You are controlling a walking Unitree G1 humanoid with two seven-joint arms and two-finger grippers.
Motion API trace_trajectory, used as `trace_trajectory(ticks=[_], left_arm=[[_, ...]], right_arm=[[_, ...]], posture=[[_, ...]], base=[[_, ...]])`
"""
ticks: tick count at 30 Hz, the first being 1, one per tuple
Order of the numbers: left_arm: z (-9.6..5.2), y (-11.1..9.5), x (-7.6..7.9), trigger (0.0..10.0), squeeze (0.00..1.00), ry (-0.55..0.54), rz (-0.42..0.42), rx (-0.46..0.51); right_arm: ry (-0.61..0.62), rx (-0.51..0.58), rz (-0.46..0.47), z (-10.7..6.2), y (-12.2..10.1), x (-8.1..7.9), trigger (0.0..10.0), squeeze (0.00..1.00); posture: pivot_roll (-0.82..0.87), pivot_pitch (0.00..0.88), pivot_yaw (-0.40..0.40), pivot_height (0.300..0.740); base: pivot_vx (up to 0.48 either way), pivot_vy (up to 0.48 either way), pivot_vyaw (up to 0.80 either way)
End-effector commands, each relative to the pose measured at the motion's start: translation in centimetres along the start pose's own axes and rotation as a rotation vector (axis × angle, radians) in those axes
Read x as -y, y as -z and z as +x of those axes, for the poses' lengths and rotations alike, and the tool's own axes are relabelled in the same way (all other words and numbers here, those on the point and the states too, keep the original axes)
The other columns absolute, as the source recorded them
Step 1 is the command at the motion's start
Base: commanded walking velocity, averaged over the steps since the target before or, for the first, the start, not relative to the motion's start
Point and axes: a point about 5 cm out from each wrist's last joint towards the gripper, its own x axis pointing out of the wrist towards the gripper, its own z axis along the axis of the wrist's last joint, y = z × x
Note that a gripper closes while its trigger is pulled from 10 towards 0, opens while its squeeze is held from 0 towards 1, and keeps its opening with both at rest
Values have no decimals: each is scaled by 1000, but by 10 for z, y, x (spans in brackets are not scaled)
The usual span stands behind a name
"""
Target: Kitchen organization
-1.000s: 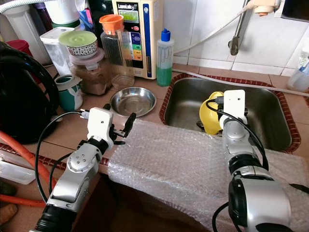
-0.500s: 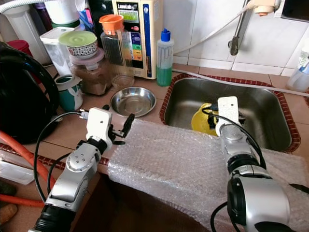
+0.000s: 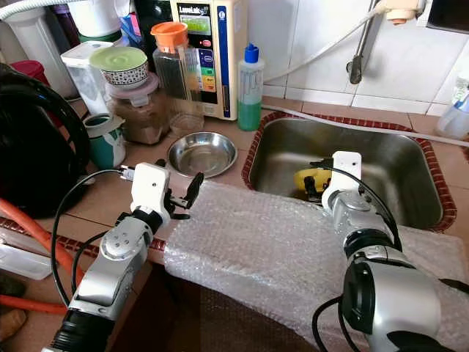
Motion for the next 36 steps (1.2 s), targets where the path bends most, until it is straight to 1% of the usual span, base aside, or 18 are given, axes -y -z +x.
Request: trace_trajectory(ticks=[1,3,4,6,7,9,11,12,13,14,16,20,22,26,29,33,35,36], left_arm=[[2,-4,-5,10000,0,-20,21,6],[3,-3,-7,10000,0,-31,24,-1],[4,-3,-10,10000,0,-41,28,-5],[5,-3,-13,10000,0,-55,27,-8],[8,-3,-20,10000,0,-83,24,-14],[11,-5,-26,10000,0,-107,33,-14],[12,-5,-26,10000,0,-109,34,-14],[17,-7,-32,10000,0,-132,42,-19],[17,-7,-32,10000,0,-132,42,-19],[21,-7,-38,10000,0,-154,41,-29],[23,-7,-40,10000,0,-162,33,-33],[30,-1,-50,10000,0,-209,-12,-91],[36,4,-55,10000,0,-233,-73,-134],[48,9,-61,10000,0,-270,-114,-194],[52,7,-62,10000,0,-275,-136,-189],[64,0,-62,10000,0,-278,-183,-198],[66,-1,-61,10000,0,-274,-185,-200],[69,0,-60,10000,0,-269,-166,-232]], right_arm=[[-18,67,30,1,-19,-3,10000,0],[-39,101,50,1,-25,-6,10000,0],[-75,153,54,0,-32,-11,10000,0],[-107,200,49,0,-38,-15,10000,0],[-156,262,47,-1,-44,-22,10000,0],[-214,313,24,-3,-47,-31,10000,0],[-219,317,19,-3,-47,-31,10000,0],[-267,348,-3,-5,-46,-39,10000,0],[-267,348,-3,-5,-46,-39,10000,0],[-295,373,-22,-8,-44,-44,10000,0],[-303,382,-26,-9,-43,-45,10000,0],[-324,424,-34,-17,-38,-47,10000,0],[-328,451,-51,-24,-38,-48,10000,0],[-391,516,-111,-44,-39,-59,10000,0],[-434,523,-135,-50,-38,-65,10000,0],[-524,524,-232,-63,-32,-81,10000,0],[-531,524,-245,-65,-31,-82,10000,0],[-580,511,-264,-72,-29,-89,10000,0]], posture=[[44,0,71,740],[46,0,67,740],[48,0,65,740],[45,0,63,740],[44,0,62,740],[34,0,64,740],[34,0,64,740],[25,0,65,740],[25,0,65,740],[14,0,65,740],[14,0,65,740],[-8,0,68,740],[-17,0,68,740],[-40,0,75,740],[-45,0,76,740],[-75,0,86,740],[-79,0,87,740],[-83,0,89,740]], base=[[0,0,0],[0,0,0],[0,0,0],[0,0,0],[0,0,0],[0,0,0],[0,0,0],[0,0,0],[0,0,0],[0,0,0],[0,0,0],[0,0,0],[0,0,0],[0,0,0],[0,0,0],[0,0,0],[0,0,0],[0,0,0]])
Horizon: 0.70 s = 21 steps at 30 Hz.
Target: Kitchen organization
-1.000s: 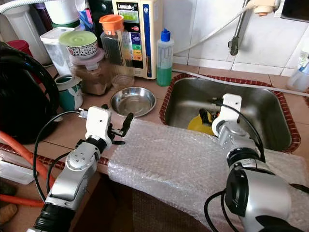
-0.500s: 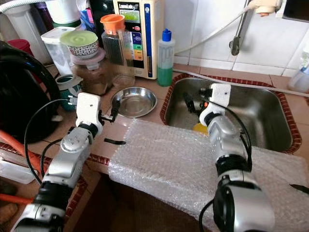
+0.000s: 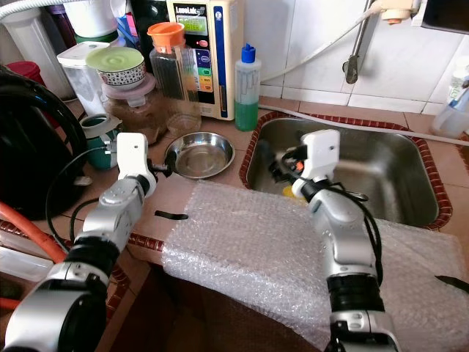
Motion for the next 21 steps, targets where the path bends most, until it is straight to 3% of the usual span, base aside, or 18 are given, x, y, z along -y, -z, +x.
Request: trace_trajectory(ticks=[1,2,4,5,6,7,21], left_arm=[[2,4,-2,10000,0,-13,23,-40],[3,8,-4,10000,0,-32,35,-81],[4,10,-5,10000,0,-34,51,-102],[3,12,-6,3882,0,-44,41,-109],[4,13,-8,1098,0,-56,31,-121],[3,16,-10,0,0,-61,35,-143],[3,23,-18,0,0,-96,6,-180]], right_arm=[[-70,9,-20,0,-9,-11,10000,0],[-141,0,-18,-3,-13,-20,10000,0],[-180,-5,-20,-4,-15,-25,10000,0],[-200,-10,-40,-5,-15,-27,10000,0],[-220,-19,-65,-7,-16,-29,10000,0],[-226,-23,-74,-7,-16,-30,10000,0],[-243,-48,-96,-6,-18,-34,10000,0]], posture=[[-85,0,90,740],[-87,0,92,740],[-90,0,94,740],[-91,0,95,740],[-91,0,96,740],[-91,0,96,740],[-76,0,90,740]], base=[[0,0,0],[0,0,0],[0,0,0],[0,0,0],[0,0,0],[0,0,0],[0,0,0]])
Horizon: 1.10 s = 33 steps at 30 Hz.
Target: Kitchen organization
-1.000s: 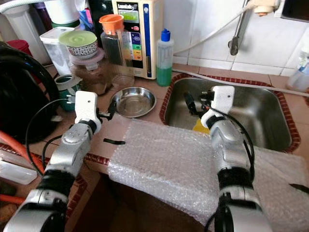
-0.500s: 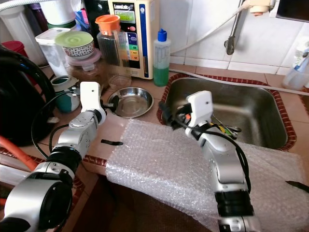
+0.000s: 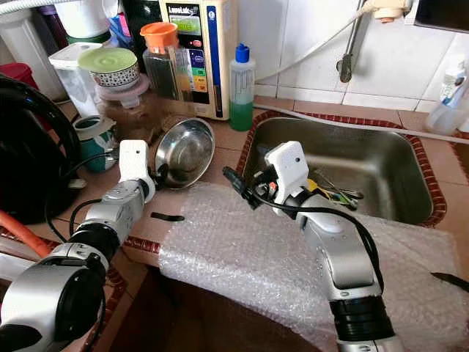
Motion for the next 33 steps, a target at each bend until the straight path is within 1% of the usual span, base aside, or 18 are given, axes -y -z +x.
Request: trace_trajectory(ticks=[1,9,14,24,33], left_arm=[[1,-6,-3,0,0,-12,-8,6],[1,-11,-5,0,0,-24,-4,19],[2,-20,-10,0,0,-62,11,51],[2,-23,-19,0,0,-109,-1,49],[1,-26,-20,0,0,-115,-11,79]], right_arm=[[-18,9,-19,3,-5,-2,10000,0],[-18,1,-26,4,-4,-2,10000,0],[-8,-3,-35,4,-4,0,10000,0],[-11,-10,-44,5,-2,0,10000,0],[-11,-16,-44,6,0,1,10000,0]], posture=[[-74,0,90,740],[-74,0,90,740],[-72,0,90,740],[-64,0,85,740],[-59,0,85,740]], base=[[0,0,0],[0,0,0],[0,0,0],[0,0,0],[0,0,0]])
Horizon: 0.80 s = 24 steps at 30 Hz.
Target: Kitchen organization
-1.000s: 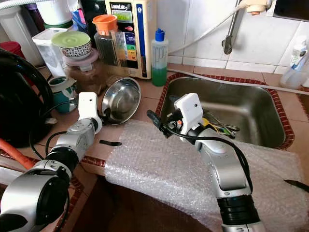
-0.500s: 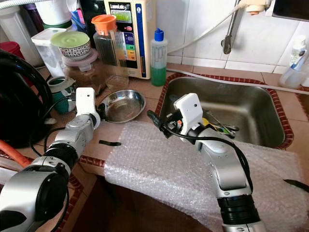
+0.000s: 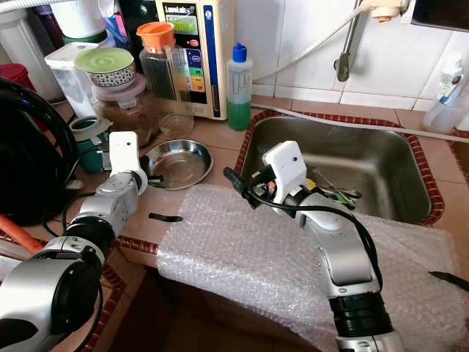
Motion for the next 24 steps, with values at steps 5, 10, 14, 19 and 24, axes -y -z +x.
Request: trace_trajectory(ticks=[5,10,14,19,24], left_arm=[[0,-16,-9,0,0,-41,-52,99],[-4,-36,-4,0,0,-15,-146,266],[-6,-42,1,0,0,5,-132,318],[-8,-43,7,0,0,38,-146,352],[-15,-55,16,0,0,115,-166,465]], right_arm=[[-10,1,-13,3,-1,-1,10000,0],[-4,-6,-13,3,2,-1,10000,0],[-2,-5,-10,4,2,0,10000,0],[6,-6,-7,4,3,0,10000,0],[95,9,26,5,3,11,10000,0]], posture=[[-59,0,85,740],[-58,0,85,740],[-56,0,86,740],[-53,0,88,740],[-49,0,87,740]], base=[[0,0,0],[0,0,0],[0,0,0],[0,0,0],[0,0,0]])
